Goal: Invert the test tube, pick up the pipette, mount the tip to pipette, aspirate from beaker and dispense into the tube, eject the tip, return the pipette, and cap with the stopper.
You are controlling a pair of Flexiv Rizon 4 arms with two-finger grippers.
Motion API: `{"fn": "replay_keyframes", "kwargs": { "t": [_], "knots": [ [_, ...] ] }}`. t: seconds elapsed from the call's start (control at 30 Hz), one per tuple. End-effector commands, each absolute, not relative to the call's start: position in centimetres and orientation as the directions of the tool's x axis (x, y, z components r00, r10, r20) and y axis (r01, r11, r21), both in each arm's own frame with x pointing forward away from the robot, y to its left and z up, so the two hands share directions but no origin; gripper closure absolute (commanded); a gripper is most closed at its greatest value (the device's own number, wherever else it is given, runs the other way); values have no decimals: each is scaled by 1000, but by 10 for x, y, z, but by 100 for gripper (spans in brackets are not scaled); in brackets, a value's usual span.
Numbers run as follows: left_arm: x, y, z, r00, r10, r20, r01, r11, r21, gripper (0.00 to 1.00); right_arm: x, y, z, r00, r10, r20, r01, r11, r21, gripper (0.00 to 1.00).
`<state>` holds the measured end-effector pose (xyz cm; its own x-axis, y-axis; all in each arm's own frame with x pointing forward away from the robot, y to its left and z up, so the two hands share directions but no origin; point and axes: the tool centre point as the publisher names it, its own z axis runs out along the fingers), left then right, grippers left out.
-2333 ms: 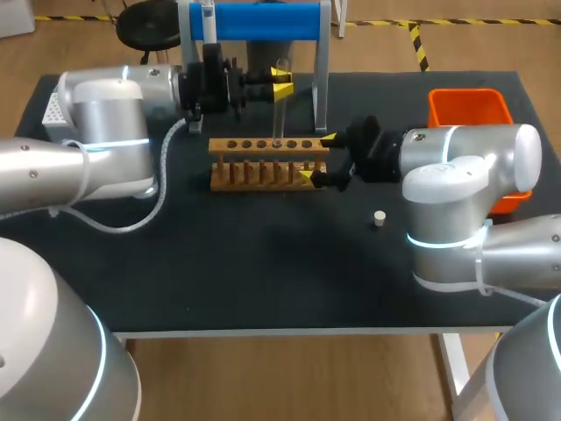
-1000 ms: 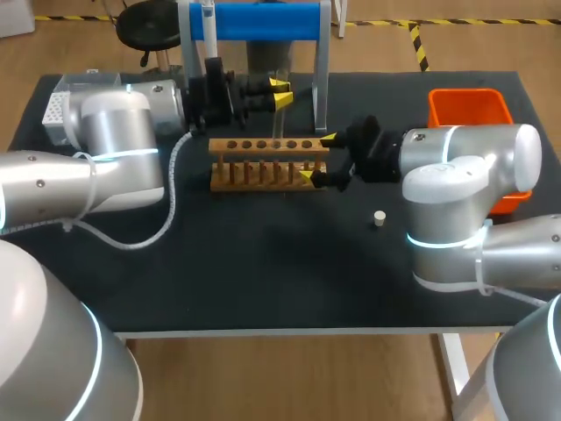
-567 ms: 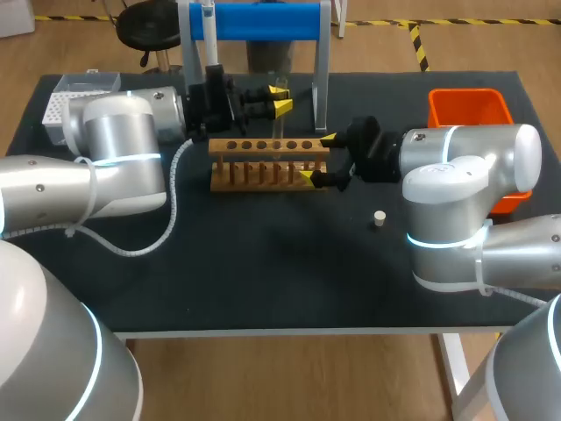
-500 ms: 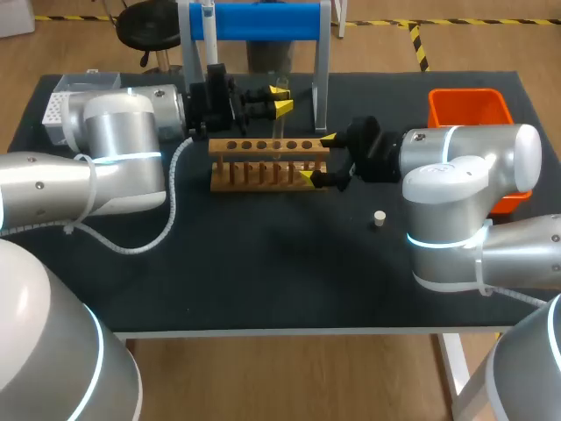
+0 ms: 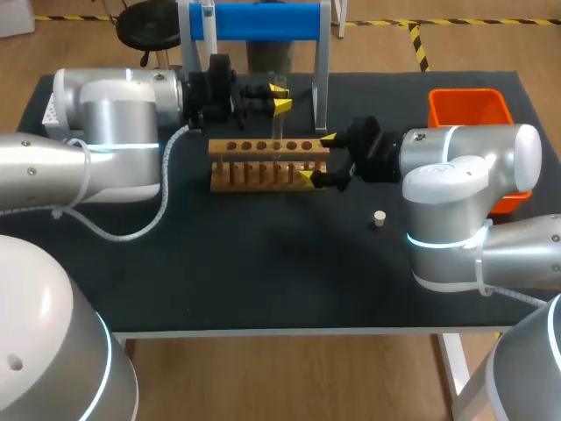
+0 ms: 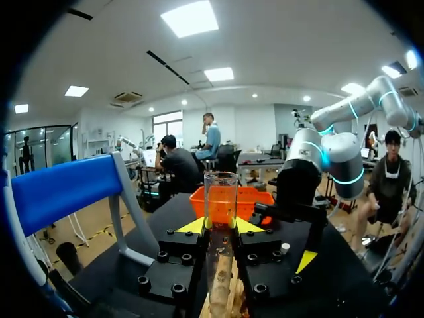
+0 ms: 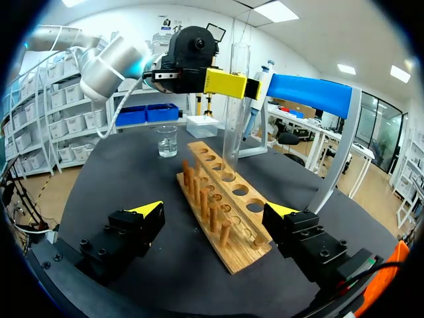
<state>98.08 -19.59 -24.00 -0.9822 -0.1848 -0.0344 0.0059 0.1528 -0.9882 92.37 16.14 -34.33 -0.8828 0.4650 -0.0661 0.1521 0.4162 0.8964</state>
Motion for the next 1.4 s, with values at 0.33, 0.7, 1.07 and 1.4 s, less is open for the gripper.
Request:
{"fn": "replay_keyframes", "kwargs": {
  "t": [0.33, 0.7, 1.07, 1.4],
  "knots": [
    [984, -198, -250, -981, -193, -21, -4, 128, -992, 100, 923, 161, -344, -882, 466, -67, 151, 415, 897, 0],
    [984, -197, -260, -979, -203, -7, -14, 103, -995, 100, 923, 161, -344, -882, 466, -67, 151, 415, 897, 0],
    [986, -194, -269, -975, -223, 0, -17, 77, -997, 100, 923, 161, -344, -882, 466, -67, 151, 415, 897, 0],
    [989, -192, -277, -972, -233, 2, -15, 57, -998, 100, 923, 161, -344, -882, 466, -67, 151, 415, 897, 0]
  ]
}}
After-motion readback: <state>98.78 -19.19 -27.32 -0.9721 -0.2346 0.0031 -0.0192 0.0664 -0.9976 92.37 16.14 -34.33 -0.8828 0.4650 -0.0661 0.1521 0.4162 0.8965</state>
